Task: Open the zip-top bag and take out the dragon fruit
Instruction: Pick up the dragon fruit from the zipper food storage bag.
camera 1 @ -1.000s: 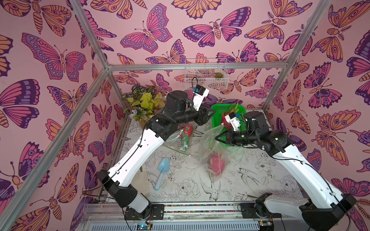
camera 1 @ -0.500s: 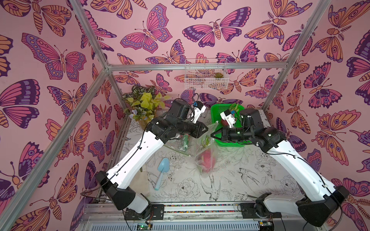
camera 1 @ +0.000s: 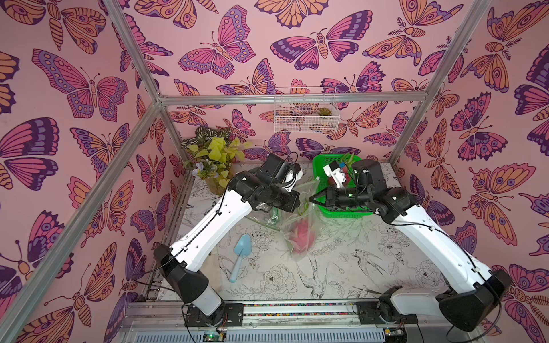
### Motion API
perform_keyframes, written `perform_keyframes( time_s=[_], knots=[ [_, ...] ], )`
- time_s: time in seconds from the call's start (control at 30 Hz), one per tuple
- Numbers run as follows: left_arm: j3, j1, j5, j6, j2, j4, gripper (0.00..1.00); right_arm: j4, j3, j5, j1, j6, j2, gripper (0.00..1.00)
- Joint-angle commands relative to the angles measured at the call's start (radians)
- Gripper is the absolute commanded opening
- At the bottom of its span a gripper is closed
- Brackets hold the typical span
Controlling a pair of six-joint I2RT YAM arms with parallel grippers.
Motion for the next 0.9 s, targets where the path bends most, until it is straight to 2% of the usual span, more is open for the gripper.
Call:
perform_keyframes(
  time_s=[0.0, 0.1, 0.2, 0.47, 0.73, 0.87],
  knots=[
    [0.037, -0.006, -0.042, 0.014, 0.005, -0.075, 0.20, 0.021, 0.015, -0.017, -0.002, -0.022, 0.010, 0.00],
    [0.073, -0.007, -0.078, 0.007, -0.021, -0.070, 0.25, 0.018, 0.010, -0.016, -0.002, -0.028, 0.024, 0.00],
    [0.097, -0.010, -0.054, 0.024, -0.046, -0.050, 0.32, 0.038, -0.006, -0.016, -0.002, -0.023, 0.029, 0.00],
    [0.017, -0.023, -0.017, -0.085, -0.017, 0.097, 0.31, 0.087, -0.028, -0.046, -0.002, -0.022, 0.032, 0.00],
    [0.000, -0.049, -0.067, -0.101, 0.085, 0.102, 0.29, 0.076, -0.045, -0.044, -0.002, -0.032, 0.022, 0.00],
    [-0.006, -0.052, -0.090, -0.115, 0.136, 0.106, 0.32, 0.081, -0.040, -0.050, -0.002, -0.031, 0.013, 0.00]
  ],
)
